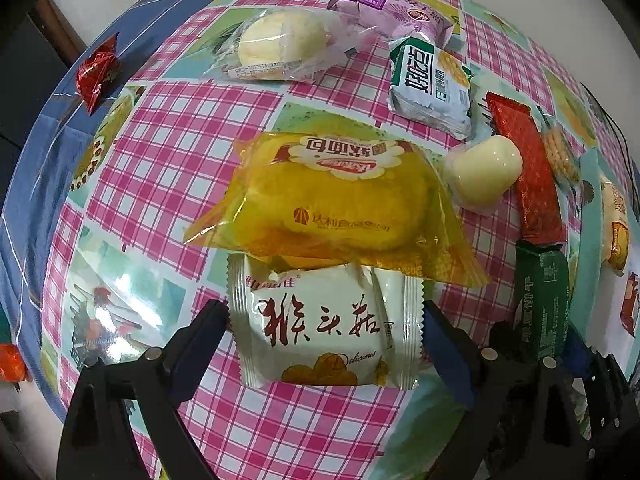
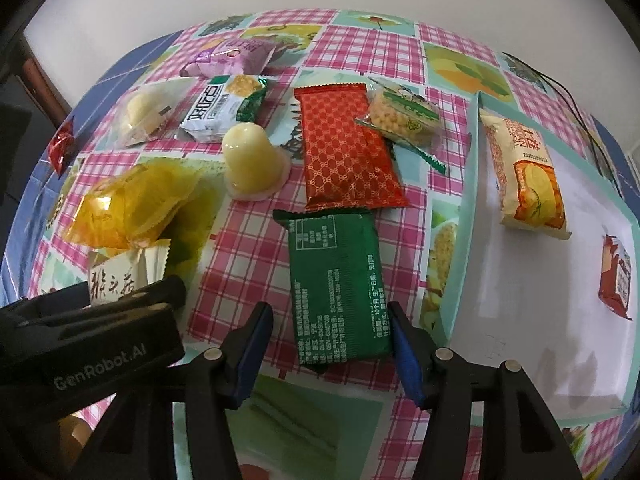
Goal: Organize snacks
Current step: 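Grasp the white biscuit pack with the left tool while the right tool grasps the green pack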
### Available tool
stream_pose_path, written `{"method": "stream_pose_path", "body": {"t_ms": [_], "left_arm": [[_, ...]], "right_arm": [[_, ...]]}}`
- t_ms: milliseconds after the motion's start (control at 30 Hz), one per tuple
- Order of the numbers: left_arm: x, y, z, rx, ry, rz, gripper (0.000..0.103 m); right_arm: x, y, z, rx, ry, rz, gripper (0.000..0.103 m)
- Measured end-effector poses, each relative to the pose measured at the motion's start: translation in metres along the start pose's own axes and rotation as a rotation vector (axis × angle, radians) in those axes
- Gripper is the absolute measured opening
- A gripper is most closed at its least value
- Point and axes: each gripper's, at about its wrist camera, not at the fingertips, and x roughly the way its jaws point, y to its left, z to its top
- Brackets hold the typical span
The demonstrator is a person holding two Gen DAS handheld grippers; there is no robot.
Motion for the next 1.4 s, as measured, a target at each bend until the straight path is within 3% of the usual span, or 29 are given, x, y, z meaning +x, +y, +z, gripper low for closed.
{"method": "stream_pose_path", "body": {"t_ms": [433,567,700,833,933,1400], "left_arm": [[-0.001,0.012,-0.002,0.018,0.003,-0.002,0.095],[-0.005,0.009,-0.002,0.032,-0.001,-0.013,0.086],[-0.011,0.006,-0.002,0.05,-0.012,-0.023,0.07],[-0.013,0.006,-0.002,0.058,-0.016,-0.033,0.067],[-0.017,0.009,-0.001,0.048,-0.018,-0.064,0.058],[-0.027,0.003,-0.001,0.034,0.0,-0.138,0.058]], "right_arm": [[-0.001,0.001,-0.004,0.01,-0.022,-0.009,0.057],[-0.002,-0.004,-0.002,0.036,-0.016,-0.013,0.043],[-0.003,-0.005,-0.002,0.041,-0.011,-0.008,0.043],[-0.002,-0.004,-0.002,0.045,-0.007,-0.008,0.043],[-0.002,-0.002,-0.003,0.047,-0.004,-0.011,0.043],[-0.005,-0.017,-0.001,0.12,0.026,0.03,0.042]]}}
